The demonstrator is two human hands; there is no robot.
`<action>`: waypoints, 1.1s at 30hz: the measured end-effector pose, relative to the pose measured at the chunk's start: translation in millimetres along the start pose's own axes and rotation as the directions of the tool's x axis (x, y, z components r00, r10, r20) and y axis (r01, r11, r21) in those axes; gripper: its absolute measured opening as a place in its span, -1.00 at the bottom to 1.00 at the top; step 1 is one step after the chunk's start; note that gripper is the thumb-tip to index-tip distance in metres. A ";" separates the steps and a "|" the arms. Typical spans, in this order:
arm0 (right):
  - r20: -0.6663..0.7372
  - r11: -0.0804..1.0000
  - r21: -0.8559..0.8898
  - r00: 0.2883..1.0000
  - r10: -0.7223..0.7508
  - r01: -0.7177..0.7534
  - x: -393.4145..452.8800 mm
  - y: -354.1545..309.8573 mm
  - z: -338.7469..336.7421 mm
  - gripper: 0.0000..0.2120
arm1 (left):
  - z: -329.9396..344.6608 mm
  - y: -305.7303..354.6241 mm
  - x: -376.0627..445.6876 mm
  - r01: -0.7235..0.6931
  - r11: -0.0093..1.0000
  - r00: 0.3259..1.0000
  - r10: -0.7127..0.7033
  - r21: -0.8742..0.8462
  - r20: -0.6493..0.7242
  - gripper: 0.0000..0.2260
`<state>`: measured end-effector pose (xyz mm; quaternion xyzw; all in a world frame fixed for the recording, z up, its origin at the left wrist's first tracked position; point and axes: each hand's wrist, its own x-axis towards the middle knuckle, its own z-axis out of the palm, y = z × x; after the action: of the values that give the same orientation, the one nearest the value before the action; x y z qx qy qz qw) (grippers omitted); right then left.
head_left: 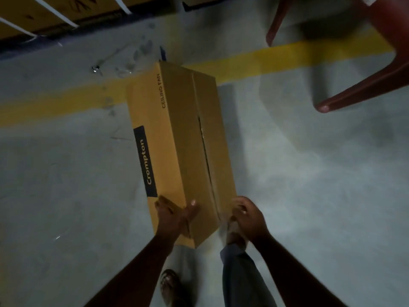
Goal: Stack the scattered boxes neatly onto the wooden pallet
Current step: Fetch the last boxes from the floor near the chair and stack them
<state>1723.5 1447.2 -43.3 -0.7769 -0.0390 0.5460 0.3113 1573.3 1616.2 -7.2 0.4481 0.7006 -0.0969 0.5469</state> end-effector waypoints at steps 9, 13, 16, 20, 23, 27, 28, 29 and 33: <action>0.234 0.905 -0.190 0.878 0.418 -0.380 64.9 19.7 66.2 0.10 | -76.2 -96.3 33.2 0.082 0.983 0.968 -0.118 -0.166 -0.221 -0.32; 0.330 0.957 -0.092 0.898 0.290 -0.275 57.3 40.6 99.1 -0.47 | -91.9 -140.5 43.4 0.142 0.973 0.987 -0.153 -0.183 -0.048 -0.43; 0.255 0.983 -0.176 0.961 0.103 -0.059 27.2 34.7 99.8 -0.47 | -104.4 -160.4 36.2 0.107 0.944 0.980 -0.152 -0.311 -0.126 -0.23; 0.167 0.988 -0.122 0.983 -0.070 0.092 -46.0 13.0 90.7 -0.38 | -133.7 -159.1 -9.6 -0.012 0.916 0.991 -0.044 -0.400 -0.129 -0.56; 0.081 0.993 0.053 0.991 -0.107 0.103 -116.9 -24.2 91.9 -0.47 | -160.9 -157.3 -66.0 -0.072 0.846 0.994 0.018 -0.528 -0.107 -0.57; 0.044 0.989 0.099 0.992 -0.117 0.112 -220.7 -90.0 92.8 -0.56 | -205.0 -152.0 -171.0 -0.113 0.766 0.992 0.051 -0.633 -0.115 -0.51; 0.047 0.989 0.098 0.992 -0.116 0.111 -248.5 -105.5 94.8 -0.57 | -216.6 -153.6 -202.9 -0.110 0.750 0.990 0.022 -0.652 -0.142 -0.52; 0.061 0.990 0.076 0.990 -0.125 0.120 -277.4 -120.4 97.6 -0.57 | -228.1 -156.2 -236.1 -0.117 0.722 0.985 -0.004 -0.682 -0.173 -0.56; 0.202 0.931 -0.213 0.946 -0.254 0.295 -380.1 -173.5 124.8 -0.52 | -275.3 -188.3 -346.3 -0.220 0.624 0.950 -0.036 -0.750 -0.309 -0.62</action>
<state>1510.7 1489.4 335.0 -0.7458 -0.2400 0.5528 0.2838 1248.2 1498.6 326.9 0.2133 0.7224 0.3107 0.5797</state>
